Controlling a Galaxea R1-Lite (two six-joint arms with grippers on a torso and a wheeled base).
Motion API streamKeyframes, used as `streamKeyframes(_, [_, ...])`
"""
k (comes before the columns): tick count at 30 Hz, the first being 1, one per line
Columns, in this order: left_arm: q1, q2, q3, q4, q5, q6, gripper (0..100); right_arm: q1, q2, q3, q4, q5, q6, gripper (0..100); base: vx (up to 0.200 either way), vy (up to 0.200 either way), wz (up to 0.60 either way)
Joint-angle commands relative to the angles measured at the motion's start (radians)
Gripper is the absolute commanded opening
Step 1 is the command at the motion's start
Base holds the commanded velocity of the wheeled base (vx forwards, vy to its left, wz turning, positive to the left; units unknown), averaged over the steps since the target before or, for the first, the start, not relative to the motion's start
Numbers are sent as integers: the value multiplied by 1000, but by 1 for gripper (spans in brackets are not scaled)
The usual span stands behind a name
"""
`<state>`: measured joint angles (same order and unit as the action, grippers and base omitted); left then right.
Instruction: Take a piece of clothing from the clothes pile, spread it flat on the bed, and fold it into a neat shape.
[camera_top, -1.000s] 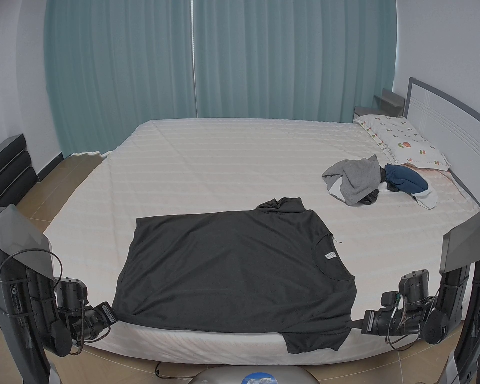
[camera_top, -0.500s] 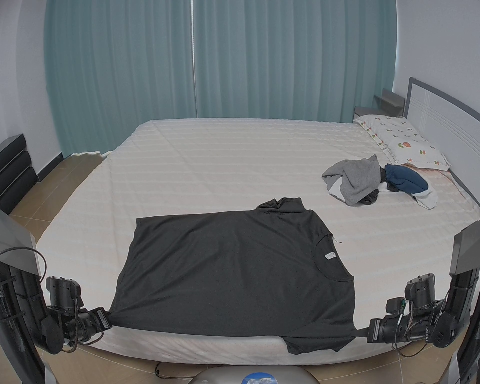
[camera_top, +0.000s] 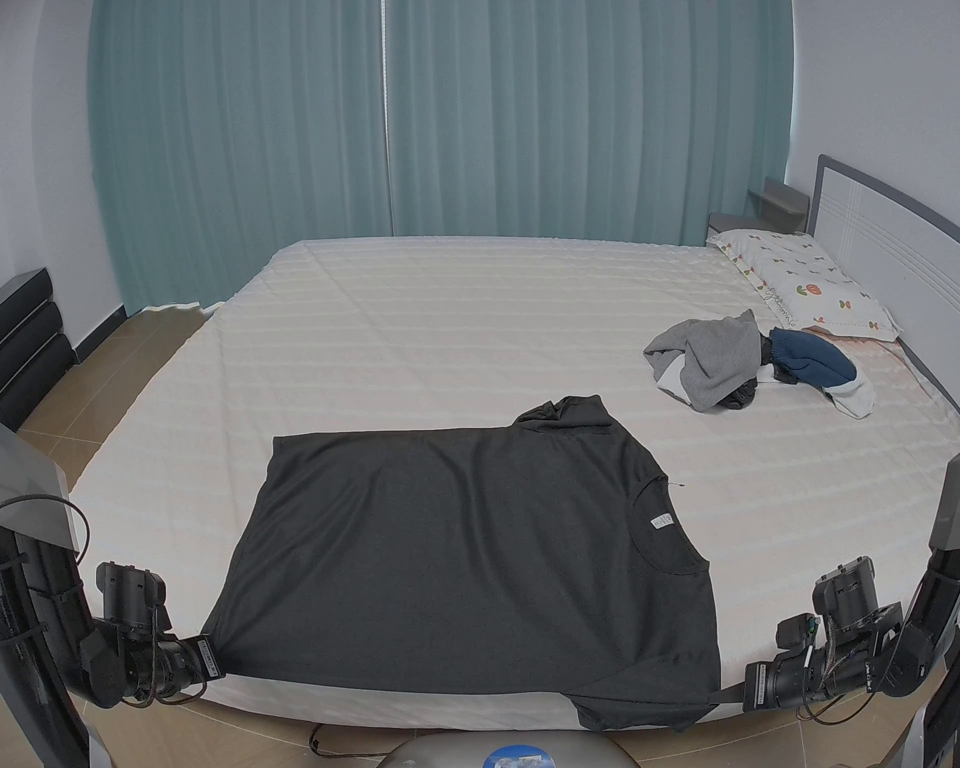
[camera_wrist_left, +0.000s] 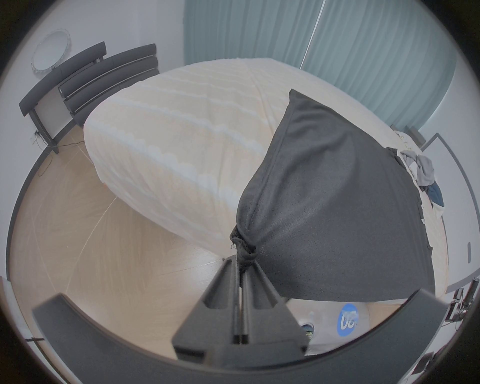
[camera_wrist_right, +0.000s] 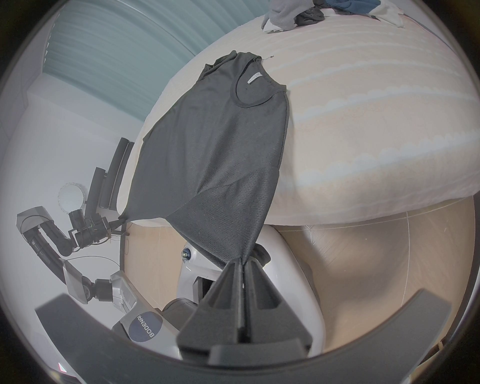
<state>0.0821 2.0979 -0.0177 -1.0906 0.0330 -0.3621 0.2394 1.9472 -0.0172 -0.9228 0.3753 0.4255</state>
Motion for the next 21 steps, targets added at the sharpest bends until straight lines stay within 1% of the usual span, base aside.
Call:
streamKeyframes(1, [1, -27, 15, 23, 18, 12, 0, 1, -11, 17, 12, -10, 1, 0, 0, 0, 0])
streamKeyframes(4, [1, -42, 15, 81, 27, 40, 0, 11, -14, 17, 36, -42, -5, 0, 0, 0, 0])
streamKeyframes(6, [-1, -50, 15, 103, 28, 42, 0, 17, -14, 17, 45, -47, -5, 0, 0, 0, 0])
streamKeyframes(10, [-4, -52, 15, 115, 28, 43, 0, 18, -14, 17, 53, -47, -8, 0, 0, 0, 0])
streamKeyframes(15, [-4, -61, 15, 181, 27, 77, 0, 32, -47, 17, 108, -49, -11, 0, 0, 0, 0])
streamKeyframes(21, [-4, -121, 15, 261, 24, 91, 0, 32, -105, 17, 163, -50, -13, 0, 0, 0, 0])
